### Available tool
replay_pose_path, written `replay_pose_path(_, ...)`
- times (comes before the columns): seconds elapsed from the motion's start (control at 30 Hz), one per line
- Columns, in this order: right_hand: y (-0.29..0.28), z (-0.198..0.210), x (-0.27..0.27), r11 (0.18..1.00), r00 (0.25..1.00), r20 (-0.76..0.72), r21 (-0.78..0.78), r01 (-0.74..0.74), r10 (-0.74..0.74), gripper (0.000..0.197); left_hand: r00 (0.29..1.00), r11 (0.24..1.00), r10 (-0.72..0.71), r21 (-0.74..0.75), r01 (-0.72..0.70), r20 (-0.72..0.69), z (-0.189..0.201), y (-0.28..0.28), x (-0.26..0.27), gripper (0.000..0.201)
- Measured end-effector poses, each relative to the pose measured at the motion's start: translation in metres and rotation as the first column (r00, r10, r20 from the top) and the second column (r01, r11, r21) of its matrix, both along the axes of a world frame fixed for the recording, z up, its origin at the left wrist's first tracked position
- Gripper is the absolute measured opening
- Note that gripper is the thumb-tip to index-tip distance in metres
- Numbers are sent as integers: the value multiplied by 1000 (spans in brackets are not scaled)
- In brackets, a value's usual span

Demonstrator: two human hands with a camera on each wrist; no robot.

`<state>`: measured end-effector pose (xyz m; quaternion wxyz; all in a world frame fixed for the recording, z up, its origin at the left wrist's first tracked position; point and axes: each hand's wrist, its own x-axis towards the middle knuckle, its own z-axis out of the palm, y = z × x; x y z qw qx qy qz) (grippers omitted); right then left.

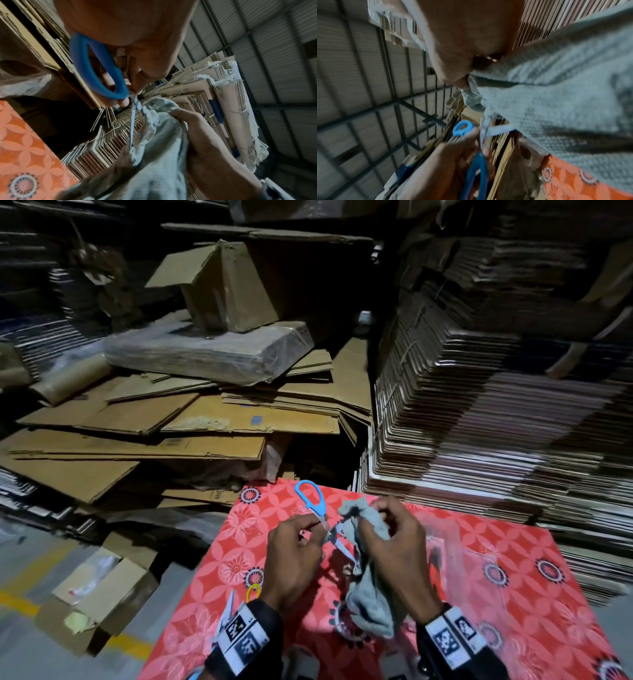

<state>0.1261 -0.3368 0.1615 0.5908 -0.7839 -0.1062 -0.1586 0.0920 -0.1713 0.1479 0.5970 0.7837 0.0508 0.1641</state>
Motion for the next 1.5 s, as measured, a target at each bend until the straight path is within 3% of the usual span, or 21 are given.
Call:
replay_pose_path(0.2,13,-12,-17,985,986,-8,-48,-165,165,10,999,999,40,26,-41,15,0,1,0,27)
replay_pose_path(0.3,12,-23,-20,961,971,83,-187,-204,222,26,999,999,-7,-31,8,33,1,4,-3,27)
replay_pose_path(0.43,13,-36,-21,893,911,220,-370,-254,350,45,999,999,23,48,-25,36,0,10,0,24)
replay_pose_path(0.5,13,-39,-20,861,889,253,-446,-243,381,47,999,994,39,102,-41,24,0,12,3,23)
replay_pose_path(0.63,11,-36,-15,848,912,279,-516,-120,299,40,999,979,-2,202,-6,39,5,14,2,23)
replay_pose_path(0.7,8,-33,-11,836,932,212,-529,-145,296,36,999,961,-29,278,15,46,6,16,3,23)
replay_pose_path(0.8,0,-24,-2,834,936,-2,-455,-313,351,31,995,903,-102,420,90,8,1,22,4,16)
replay_pose_path(0.97,-8,-15,20,711,871,-217,-508,-486,440,27,973,876,-213,424,228,-82,-7,30,5,11)
replay_pose_path(1.03,-8,-15,25,699,845,-281,-476,-534,454,26,956,850,-271,437,294,-115,-9,32,7,10)
replay_pose_path(1.3,-10,-19,31,662,811,-364,-469,-584,458,29,919,778,-384,505,373,-87,-14,39,16,12)
replay_pose_path(1.43,-12,-15,28,631,796,-376,-486,-605,474,44,910,781,-405,486,393,-86,-15,41,17,12)
replay_pose_path(1.5,-13,-14,28,640,790,-397,-464,-612,468,26,912,798,-400,455,394,-88,-16,43,19,11)
